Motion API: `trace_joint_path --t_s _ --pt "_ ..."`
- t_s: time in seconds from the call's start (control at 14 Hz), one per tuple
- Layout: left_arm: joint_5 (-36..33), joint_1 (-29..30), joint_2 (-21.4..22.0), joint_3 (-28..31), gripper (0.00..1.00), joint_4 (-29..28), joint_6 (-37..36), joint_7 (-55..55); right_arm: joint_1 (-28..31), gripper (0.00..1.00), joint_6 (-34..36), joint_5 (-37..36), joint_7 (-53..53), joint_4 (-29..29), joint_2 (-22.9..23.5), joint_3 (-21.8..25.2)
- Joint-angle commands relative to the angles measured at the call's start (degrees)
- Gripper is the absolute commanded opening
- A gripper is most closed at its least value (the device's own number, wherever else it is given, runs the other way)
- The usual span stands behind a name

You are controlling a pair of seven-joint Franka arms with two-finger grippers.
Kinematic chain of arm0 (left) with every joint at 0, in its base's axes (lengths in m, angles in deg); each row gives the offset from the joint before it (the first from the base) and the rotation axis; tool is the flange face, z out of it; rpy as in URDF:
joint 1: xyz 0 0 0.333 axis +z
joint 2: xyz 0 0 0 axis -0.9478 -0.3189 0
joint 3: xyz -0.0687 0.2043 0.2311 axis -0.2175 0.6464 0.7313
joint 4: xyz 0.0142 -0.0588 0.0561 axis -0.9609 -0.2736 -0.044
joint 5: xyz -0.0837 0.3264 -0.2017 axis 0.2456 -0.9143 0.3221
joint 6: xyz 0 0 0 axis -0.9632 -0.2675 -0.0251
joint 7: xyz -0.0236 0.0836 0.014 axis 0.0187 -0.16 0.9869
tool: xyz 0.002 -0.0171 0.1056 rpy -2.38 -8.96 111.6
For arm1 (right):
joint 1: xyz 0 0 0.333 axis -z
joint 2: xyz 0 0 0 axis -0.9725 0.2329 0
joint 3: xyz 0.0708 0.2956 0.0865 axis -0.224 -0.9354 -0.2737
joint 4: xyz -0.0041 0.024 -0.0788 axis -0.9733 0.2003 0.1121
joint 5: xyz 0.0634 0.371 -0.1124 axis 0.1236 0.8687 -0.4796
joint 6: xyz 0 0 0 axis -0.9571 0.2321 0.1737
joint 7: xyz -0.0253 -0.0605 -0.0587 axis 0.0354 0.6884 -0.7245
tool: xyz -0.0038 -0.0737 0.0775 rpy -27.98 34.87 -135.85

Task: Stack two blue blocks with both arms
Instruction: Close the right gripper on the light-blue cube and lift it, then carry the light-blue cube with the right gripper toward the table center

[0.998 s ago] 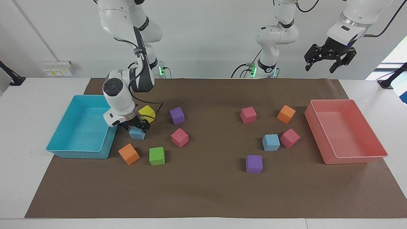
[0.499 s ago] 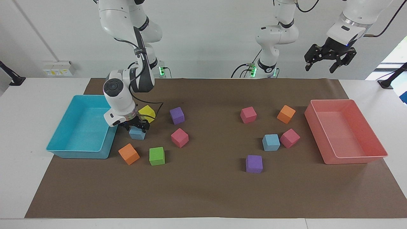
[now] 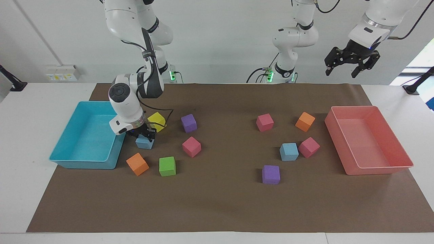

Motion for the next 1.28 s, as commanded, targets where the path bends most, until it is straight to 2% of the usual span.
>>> trace_joint_path --t_s 0.0,0.29,0.57,1.0,1.21 --pt "-0.4 0.6 0.0 -0.3 1.0 -0.1 -0.4 -0.2 0.2 0.12 0.4 -0.1 -0.7 -1.1 -2.0 -0.5" --pt "-0.4 0.6 0.0 -0.3 1.0 -0.1 -0.3 -0.2 -0.4 0.12 8.9 0.4 -0.7 -7.7 -2.8 -2.1" --pt "-0.4 0.6 0.0 -0.3 1.0 -0.1 -0.4 -0.2 -2.0 0.12 13.2 0.4 -2.1 -12.0 -2.2 -4.4" --pt "-0.4 0.6 0.0 -0.3 1.0 -0.1 -0.4 -0.2 -10.9 0.11 15.4 2.8 -6.9 -17.5 -0.8 -4.3" --pt "-0.4 0.6 0.0 -0.3 1.0 -0.1 -0.4 -0.2 -17.9 0.11 15.6 2.4 -11.7 -20.0 3.0 -4.3"
